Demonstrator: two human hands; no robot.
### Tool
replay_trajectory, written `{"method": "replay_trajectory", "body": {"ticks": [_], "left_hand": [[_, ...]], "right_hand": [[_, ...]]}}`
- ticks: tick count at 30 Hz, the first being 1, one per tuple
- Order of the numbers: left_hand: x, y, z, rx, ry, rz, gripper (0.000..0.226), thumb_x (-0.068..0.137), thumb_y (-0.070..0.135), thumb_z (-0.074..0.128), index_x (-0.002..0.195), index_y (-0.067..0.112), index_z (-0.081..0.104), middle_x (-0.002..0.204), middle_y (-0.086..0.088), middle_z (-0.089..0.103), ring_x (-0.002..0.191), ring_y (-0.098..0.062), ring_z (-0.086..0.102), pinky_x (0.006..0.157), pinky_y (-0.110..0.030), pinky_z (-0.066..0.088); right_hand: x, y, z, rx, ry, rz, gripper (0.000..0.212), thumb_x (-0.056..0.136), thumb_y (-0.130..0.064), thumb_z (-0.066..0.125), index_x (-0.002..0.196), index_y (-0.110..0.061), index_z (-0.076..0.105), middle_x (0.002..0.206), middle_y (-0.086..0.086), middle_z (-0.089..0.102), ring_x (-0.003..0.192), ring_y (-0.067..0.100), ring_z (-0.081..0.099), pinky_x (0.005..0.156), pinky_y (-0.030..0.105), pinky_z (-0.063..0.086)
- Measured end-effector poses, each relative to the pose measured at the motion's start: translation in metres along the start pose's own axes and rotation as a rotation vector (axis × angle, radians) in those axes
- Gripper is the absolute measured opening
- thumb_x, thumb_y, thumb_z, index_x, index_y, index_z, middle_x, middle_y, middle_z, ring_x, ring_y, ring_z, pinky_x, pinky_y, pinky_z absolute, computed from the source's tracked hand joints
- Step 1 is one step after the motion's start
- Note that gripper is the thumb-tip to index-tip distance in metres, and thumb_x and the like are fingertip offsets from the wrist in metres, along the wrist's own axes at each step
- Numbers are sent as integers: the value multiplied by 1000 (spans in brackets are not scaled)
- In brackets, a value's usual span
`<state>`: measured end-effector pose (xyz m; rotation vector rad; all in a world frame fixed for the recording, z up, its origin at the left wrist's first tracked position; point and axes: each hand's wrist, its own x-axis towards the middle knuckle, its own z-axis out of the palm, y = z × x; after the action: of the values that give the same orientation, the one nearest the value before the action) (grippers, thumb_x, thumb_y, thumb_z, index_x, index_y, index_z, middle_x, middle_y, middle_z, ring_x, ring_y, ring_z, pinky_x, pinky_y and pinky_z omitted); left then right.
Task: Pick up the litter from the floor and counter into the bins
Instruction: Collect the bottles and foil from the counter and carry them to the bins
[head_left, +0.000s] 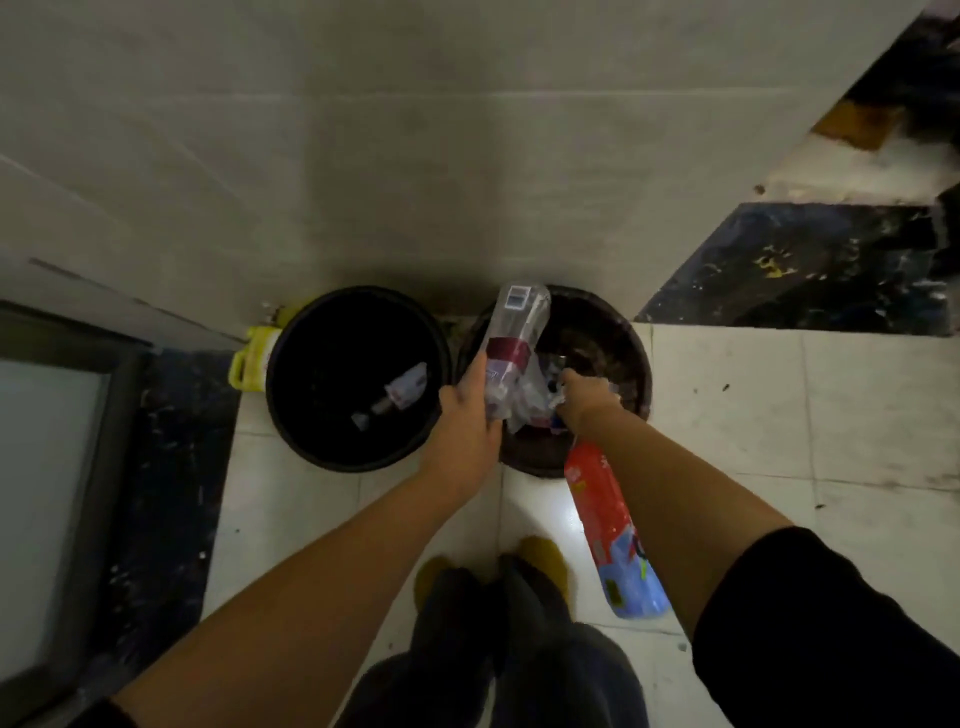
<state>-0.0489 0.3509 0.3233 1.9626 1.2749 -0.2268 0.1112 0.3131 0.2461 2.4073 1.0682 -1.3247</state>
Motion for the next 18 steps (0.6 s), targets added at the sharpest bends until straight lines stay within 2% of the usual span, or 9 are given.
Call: {"method": "replay_trajectory", "body": {"ticks": [2,3,5,6,8,9,10,15,18], "left_hand": [[25,-27,24,-31,25,-17,76,96,15,50,153,27,1,139,-22,34,109,-35,58,94,-42,50],[38,-41,33,-37,33,-18,77,96,14,50,153,27,0,141,-21,33,112,-34,57,96,-41,49],[61,-67,49,-43,52,11,78,95,13,51,153,25,0,143,-20,32,116,-33,55,98,-38,47],[69,-78,55,-39,62,24,78,96,13,51,153,24,-1,143,-20,31,116,-34,55,97,-37,48],[78,-94,64,-37,68,15,78,96,12,51,153,22,-1,143,-20,31,115,-34,55,94,-38,49],[78,-98,65,-43,64,-1,78,95,11,51,153,21,-1,143,-20,30,115,-35,55,94,-38,49],[75,-99,64,-53,55,-15,78,95,11,51,153,21,-1,144,-21,30,116,-36,55,94,-39,49],[45,-81,26,-156,-24,-77,75,97,11,47,153,23,-1,148,-24,27,126,-35,47,90,-29,39],[29,-71,-4,-188,-4,-156,79,94,12,53,154,21,2,145,-26,30,122,-42,52,100,-41,47]], "right_hand": [[51,-10,33,-31,-5,32,79,91,-26,60,152,-13,11,157,16,22,144,35,24,117,43,30],[77,-14,51,-69,-15,44,76,93,-25,57,152,-12,10,159,15,17,145,34,21,115,31,35],[118,-15,75,-40,-54,48,61,100,-23,44,151,-6,15,159,15,19,145,30,23,88,-5,41],[131,-16,83,-49,-53,45,63,100,-26,43,152,-6,13,160,14,16,146,29,21,90,-7,39],[148,-10,95,-49,-29,89,87,93,-35,54,153,-15,-5,162,12,2,148,31,11,119,28,29],[145,-7,94,-63,-59,117,96,88,-34,61,153,-19,-9,162,12,2,147,34,13,120,41,26],[142,-4,91,-50,-57,130,97,86,-30,64,153,-21,-5,161,13,9,146,35,19,118,46,28],[77,-4,35,-16,-24,116,48,96,-22,48,140,-4,42,144,17,48,133,31,46,110,39,39],[39,-22,-17,187,-4,101,34,94,-10,48,124,0,60,130,20,60,121,33,56,96,33,47]]}}
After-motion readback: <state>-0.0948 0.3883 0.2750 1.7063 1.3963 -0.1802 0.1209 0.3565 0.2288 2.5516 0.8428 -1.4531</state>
